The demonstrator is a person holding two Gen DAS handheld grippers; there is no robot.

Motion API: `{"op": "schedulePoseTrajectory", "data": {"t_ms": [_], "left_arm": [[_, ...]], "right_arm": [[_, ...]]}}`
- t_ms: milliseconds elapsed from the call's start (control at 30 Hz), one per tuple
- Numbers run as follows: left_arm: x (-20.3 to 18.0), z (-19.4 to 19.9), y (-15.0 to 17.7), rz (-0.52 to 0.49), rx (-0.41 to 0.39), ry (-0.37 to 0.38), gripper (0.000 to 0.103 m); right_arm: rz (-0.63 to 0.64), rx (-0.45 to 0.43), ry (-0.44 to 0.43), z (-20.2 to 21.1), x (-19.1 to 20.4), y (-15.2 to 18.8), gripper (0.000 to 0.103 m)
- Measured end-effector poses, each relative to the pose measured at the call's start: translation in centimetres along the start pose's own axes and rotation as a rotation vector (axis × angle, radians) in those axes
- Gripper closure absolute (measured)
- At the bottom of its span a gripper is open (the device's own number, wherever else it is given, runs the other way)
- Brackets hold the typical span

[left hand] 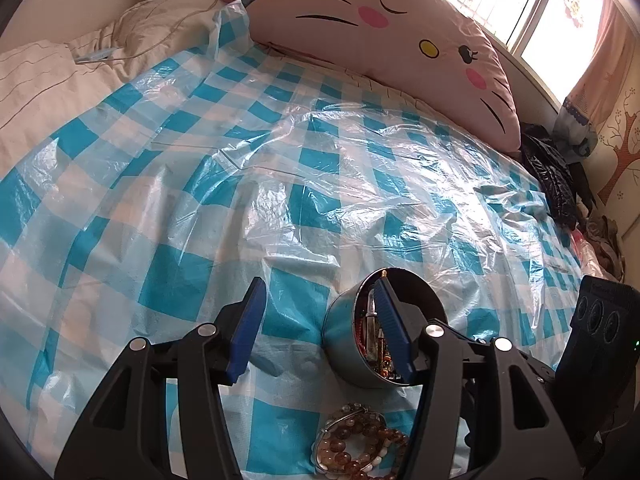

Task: Organize jewelry
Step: 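Open the left gripper over the tin while the right gripper releases the gold cord bracelet inside, then move both open grippers back to the pearl and amber bead bracelets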

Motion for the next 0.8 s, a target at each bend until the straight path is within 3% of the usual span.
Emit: {"op": "schedulePoseTrajectory", "data": {"t_ms": [100,200,300,533,600,700,800], "left_arm": [[0.4,0.3,-0.2,0.021,-0.011,-0.005,0.05],[0.7,0.3,-0.2,0.032,-0.011,-0.005,0.049],[0.5,0.0,0.0,0.023,-0.003,-0.003,0.049],[0.0,0.1,0.1,0.009,-0.005,0.002,0.049],[0.0,0.1,0.2,0.008,-0.004,0.001,0.049],[0.0,0.1,0.2,0.003,-0.004,-0.002,0.049],[0.0,0.0,0.3,0.005,0.0,0.0,0.049]], "right_arm": [[0.014,0.028,-0.01,-1.6,0.3,-0.2,0.065],[-0.001,0.068,0.033,-3.0,-0.6,0.3,0.061],[0.002,0.07,0.081,-2.9,-1.0,0.3,0.054],[-0.037,0.021,0.149,-1.4,-1.7,0.3,0.052],[-0.007,0.057,0.2,-2.0,-2.0,0.5,0.052],[-0.006,0.045,0.179,-1.7,-1.8,0.4,0.052],[-0.026,-0.004,0.098,-1.0,-1.4,-0.1,0.051]]}}
Point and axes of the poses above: each gripper's, at about its wrist camera, not at the fingertips, and z roughly against the way its jaws point, x to its left, y to its underside, the point moved 4 cm from there along -z, roughly the way its jaws point, and after that the axes turned 11 degrees about -y, right-handed, at the moved point
